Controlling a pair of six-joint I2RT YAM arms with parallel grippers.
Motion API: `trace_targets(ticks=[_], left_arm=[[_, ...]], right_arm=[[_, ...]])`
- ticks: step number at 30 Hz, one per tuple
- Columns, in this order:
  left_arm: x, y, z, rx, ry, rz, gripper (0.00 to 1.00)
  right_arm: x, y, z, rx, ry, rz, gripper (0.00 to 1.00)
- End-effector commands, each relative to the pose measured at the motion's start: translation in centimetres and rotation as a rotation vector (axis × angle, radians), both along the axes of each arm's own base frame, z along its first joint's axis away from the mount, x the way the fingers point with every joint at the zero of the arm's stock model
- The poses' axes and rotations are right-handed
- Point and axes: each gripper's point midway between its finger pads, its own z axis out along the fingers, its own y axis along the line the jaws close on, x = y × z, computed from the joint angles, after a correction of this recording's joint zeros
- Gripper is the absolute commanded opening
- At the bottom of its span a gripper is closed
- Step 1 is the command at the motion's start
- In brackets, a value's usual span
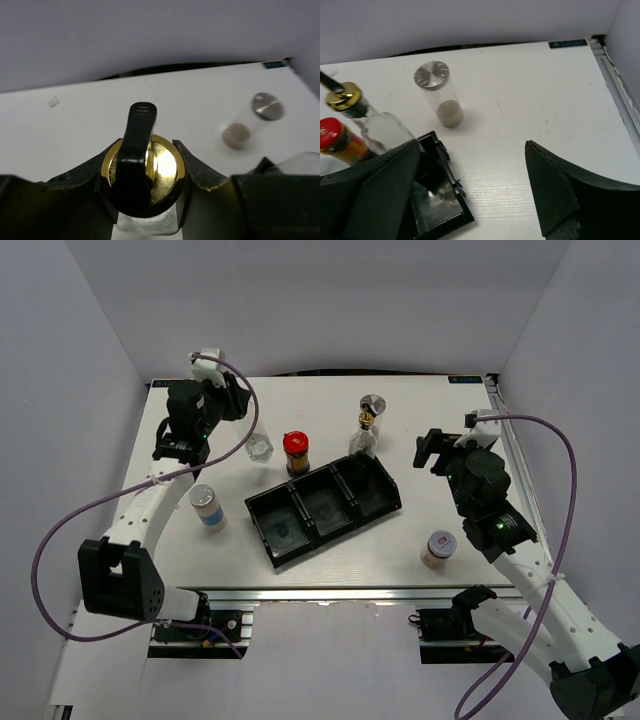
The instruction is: Organize the condiment bottles
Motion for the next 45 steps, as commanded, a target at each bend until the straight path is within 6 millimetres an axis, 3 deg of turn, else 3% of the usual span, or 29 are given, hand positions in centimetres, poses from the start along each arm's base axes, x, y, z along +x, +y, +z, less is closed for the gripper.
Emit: trace_targets(ticks=[1,6,10,19,27,33,39,45], left_arm=[[-5.0,-3.5,13.7,-0.109,-0.324,-0.196,0.00],[-9.3,-6.5,17.4,-0.174,-0.371,-0.313,0.00],[-11.6,-8.2,18.8,-0.171,-0.374,-0.382,0.00],[-15.6,-14.8,16.8,-0.163,-0.313,-0.572,0.00],[-18.1,-21.2,12.1,-0.033,-0.209,-0.662,0.00],[-18.4,-25.1,10.2,0.004,-0.194,-0.696,0.00],[-19.3,-28.3,9.6,0.014,-0.193,-0.755,0.00],[-16.8,-29.5,10.3,-0.029,-0.256,-0.623,0.00]], right_arm=[[-0.2,-3.3,-0.9,0.037,0.025,-0.198,0.90],[-0.6,-3.9,-1.1,0.056,0.026,-0.225,0.89],[-0.7,-3.9,-1.1,0.060,0.027,-0.220,0.90],[-0.9,-4.5,-1.5,0.065,0.029,-0.245,0.89],[-1.3,-5.3,-1.3,0.074,0.007,-0.272,0.89],[-1.3,-5.4,-1.5,0.064,0.007,-0.275,0.89],[-1.2,-6.4,-2.4,0.058,0.020,-0.321,0.89],[-1.5,-6.9,-2.6,0.127,-0.029,-0.328,0.89]])
